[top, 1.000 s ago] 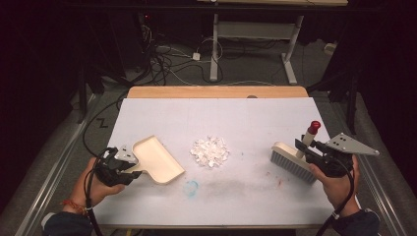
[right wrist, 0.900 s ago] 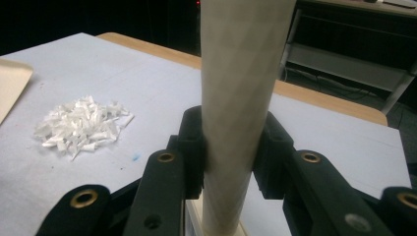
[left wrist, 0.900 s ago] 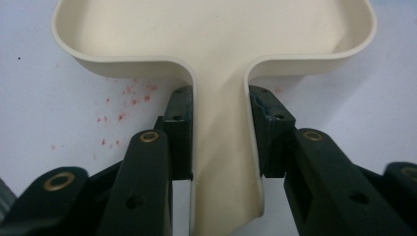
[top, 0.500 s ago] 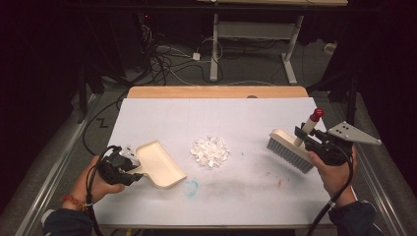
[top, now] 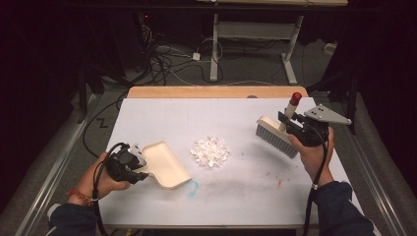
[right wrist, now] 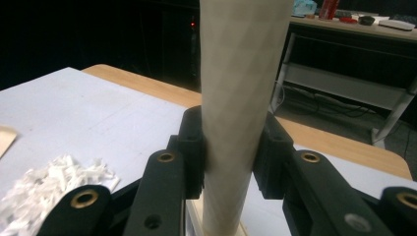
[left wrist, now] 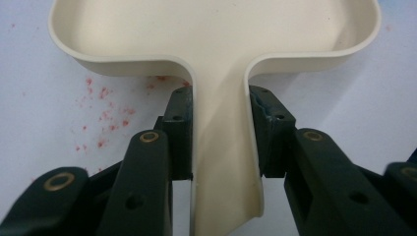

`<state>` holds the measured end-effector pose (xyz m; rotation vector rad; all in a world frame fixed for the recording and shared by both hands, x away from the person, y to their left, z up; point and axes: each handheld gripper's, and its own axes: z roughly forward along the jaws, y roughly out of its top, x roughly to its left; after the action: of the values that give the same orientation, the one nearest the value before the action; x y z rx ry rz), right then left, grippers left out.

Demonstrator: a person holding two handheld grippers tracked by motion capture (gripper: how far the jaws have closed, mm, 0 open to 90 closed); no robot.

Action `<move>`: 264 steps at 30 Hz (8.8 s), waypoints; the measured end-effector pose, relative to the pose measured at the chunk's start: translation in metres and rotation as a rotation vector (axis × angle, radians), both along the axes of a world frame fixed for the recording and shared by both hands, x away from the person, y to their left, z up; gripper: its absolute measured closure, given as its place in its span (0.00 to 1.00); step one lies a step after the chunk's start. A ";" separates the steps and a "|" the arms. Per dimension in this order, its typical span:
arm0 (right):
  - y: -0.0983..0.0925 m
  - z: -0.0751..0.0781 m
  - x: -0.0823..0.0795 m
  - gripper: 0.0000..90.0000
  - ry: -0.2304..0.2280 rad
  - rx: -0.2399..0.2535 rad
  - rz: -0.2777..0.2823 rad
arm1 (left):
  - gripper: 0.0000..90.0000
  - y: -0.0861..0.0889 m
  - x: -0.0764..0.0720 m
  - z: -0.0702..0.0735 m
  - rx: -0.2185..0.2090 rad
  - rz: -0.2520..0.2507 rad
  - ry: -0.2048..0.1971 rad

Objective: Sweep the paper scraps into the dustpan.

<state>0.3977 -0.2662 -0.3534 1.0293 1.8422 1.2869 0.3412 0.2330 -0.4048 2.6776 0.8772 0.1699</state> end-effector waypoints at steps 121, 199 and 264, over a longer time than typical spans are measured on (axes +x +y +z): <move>0.150 0.002 -0.006 0.79 -0.015 0.138 0.223 | 0.70 -0.080 0.043 -0.022 0.012 -0.072 0.097; 0.145 -0.023 -0.068 0.79 0.093 0.041 0.422 | 0.70 -0.091 0.029 -0.032 0.075 -0.075 0.136; 0.111 -0.008 -0.074 0.79 0.162 -0.021 0.440 | 0.70 -0.083 0.017 -0.033 0.072 -0.042 0.150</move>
<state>0.3241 -0.1552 -0.3613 0.7582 2.2908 1.4594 0.3583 0.1497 -0.4374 2.8030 0.8732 -0.0100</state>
